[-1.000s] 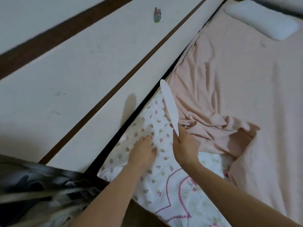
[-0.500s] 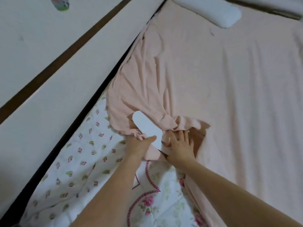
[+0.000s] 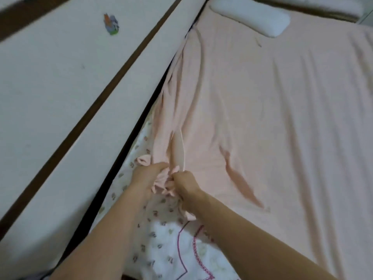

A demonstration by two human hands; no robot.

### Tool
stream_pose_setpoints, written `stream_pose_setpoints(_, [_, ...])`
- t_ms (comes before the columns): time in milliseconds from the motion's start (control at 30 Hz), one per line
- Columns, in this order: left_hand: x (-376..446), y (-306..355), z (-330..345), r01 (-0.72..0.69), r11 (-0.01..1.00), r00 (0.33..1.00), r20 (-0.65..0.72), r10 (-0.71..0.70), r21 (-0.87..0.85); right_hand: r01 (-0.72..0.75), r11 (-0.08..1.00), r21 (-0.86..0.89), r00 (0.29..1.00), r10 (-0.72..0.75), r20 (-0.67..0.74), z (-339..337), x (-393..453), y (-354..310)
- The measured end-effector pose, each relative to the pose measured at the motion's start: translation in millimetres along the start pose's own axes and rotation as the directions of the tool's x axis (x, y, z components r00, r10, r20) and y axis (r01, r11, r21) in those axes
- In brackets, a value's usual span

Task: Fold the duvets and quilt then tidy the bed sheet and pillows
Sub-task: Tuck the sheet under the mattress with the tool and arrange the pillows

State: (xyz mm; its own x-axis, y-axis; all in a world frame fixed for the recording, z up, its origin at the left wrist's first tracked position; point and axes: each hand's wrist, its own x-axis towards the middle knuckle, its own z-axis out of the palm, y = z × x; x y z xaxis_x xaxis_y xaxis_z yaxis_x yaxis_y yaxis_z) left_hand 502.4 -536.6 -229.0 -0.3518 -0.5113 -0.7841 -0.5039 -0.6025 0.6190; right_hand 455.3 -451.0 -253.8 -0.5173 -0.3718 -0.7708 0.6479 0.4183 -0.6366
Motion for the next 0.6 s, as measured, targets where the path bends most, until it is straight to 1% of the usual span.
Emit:
stream_pose_setpoints(67, [-16.6,16.3,-32.4,0.028,0.989,1.000,0.005,-0.029,0.143,-0.051,0.986,0.159,0.998,0.043,0.054,31.2,-24.5,0.4])
stream_pose_setpoints(100, [-19.5,21.6,-44.1,0.011,0.969,1.000,-0.017,-0.006,0.248,-0.078,0.972,0.220,0.994,0.059,0.092,43.4,-32.8,1.0])
stream_pose_setpoints(167, [-26.1,30.4,-59.7,-0.099,0.872,0.991,-0.036,0.132,0.480,-0.110,0.963,0.246,0.985,0.072,0.156,63.4,-41.3,2.8])
stream_pose_setpoints(200, [-30.3,33.2,-67.0,-0.162,0.811,0.975,-0.036,0.220,0.562,-0.100,0.972,0.213,0.982,0.063,0.176,71.8,-45.1,3.5])
stream_pose_setpoints(267, [-36.7,36.8,-80.2,-0.274,0.707,0.918,-0.042,0.394,0.652,-0.025,0.993,0.115,0.981,0.003,0.193,81.7,-51.4,6.1])
stream_pose_setpoints(333, [-33.7,39.9,-96.9,-0.334,0.654,0.847,-0.088,0.524,0.679,0.110,0.993,0.046,0.978,-0.116,0.175,86.5,-63.0,7.7])
stream_pose_setpoints(400, [-27.5,40.7,-108.5,-0.374,0.644,0.806,-0.110,0.581,0.667,0.233,0.972,-0.014,0.968,-0.230,0.099,84.2,-74.5,11.9])
stream_pose_setpoints(433, [-25.9,39.8,-109.0,-0.413,0.642,0.797,-0.085,0.598,0.646,0.291,0.954,-0.077,0.956,-0.287,0.058,79.8,-77.7,15.2])
stream_pose_setpoints(467, [-27.5,37.0,-108.3,-0.454,0.641,0.792,-0.049,0.609,0.620,0.335,0.926,-0.174,0.941,-0.339,0.008,76.4,-80.5,21.0])
stream_pose_setpoints(533, [-34.1,30.8,-104.0,-0.475,0.672,0.818,0.005,0.575,0.568,0.382,0.826,-0.415,0.894,-0.444,-0.063,67.0,-84.2,31.3])
stream_pose_setpoints(600, [-34.9,25.4,-99.8,-0.388,0.730,0.895,0.040,0.445,0.562,0.392,0.664,-0.636,0.821,-0.565,-0.085,57.3,-86.0,38.9])
